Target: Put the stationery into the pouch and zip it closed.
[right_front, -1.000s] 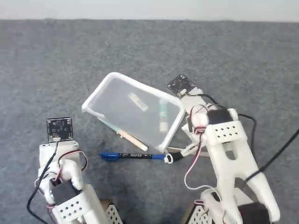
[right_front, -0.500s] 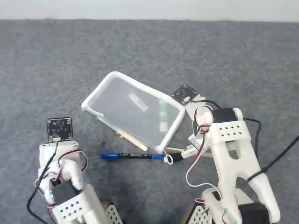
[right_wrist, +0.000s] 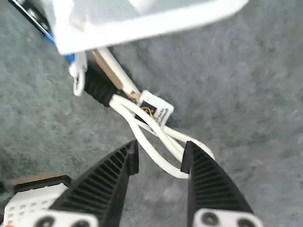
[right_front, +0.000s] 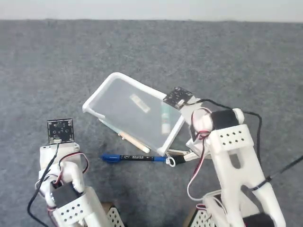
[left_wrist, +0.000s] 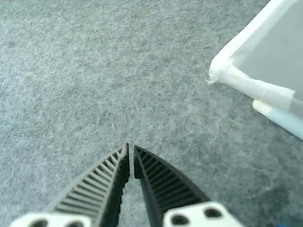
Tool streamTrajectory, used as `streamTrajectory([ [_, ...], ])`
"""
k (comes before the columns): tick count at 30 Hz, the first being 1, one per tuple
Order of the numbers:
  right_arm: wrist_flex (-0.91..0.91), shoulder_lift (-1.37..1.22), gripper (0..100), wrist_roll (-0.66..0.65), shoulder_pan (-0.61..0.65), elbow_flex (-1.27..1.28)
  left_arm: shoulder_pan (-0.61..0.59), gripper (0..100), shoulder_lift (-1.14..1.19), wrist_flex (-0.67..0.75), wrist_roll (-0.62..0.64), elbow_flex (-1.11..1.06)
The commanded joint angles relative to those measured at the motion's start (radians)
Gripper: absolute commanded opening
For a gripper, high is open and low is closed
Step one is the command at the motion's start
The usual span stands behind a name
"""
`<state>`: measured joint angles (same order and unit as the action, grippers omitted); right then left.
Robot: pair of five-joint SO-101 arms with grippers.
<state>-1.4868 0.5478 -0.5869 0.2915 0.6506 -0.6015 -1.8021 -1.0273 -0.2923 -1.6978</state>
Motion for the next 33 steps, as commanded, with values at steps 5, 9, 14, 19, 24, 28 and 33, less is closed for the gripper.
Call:
streamTrajectory([
  [5,0.093,-0.007,15.2,-0.006,0.053,0.066,-0.002,1,-0.02,0.026,-0.005,0.015],
  [9,0.136,-0.081,15.2,-0.068,0.053,0.138,-0.002,1,-0.02,0.026,-0.005,0.015],
  [14,0.231,-0.174,15.1,-0.074,-0.005,0.157,-0.002,1,-0.02,0.026,-0.005,0.015],
  [19,0.351,-0.254,3.9,-0.152,-0.102,0.155,-0.002,1,-0.02,0.026,-0.005,0.015],
  [24,0.328,-0.239,0.5,-0.175,-0.211,0.133,-0.002,1,-0.02,0.026,-0.005,0.015],
  [28,0.208,-0.162,0.6,-0.176,-0.34,0.055,-0.002,1,-0.02,0.026,-0.005,0.015],
  [33,0.091,-0.067,0.6,-0.172,-0.409,0.031,-0.002,1,-0.02,0.026,-0.005,0.015],
])
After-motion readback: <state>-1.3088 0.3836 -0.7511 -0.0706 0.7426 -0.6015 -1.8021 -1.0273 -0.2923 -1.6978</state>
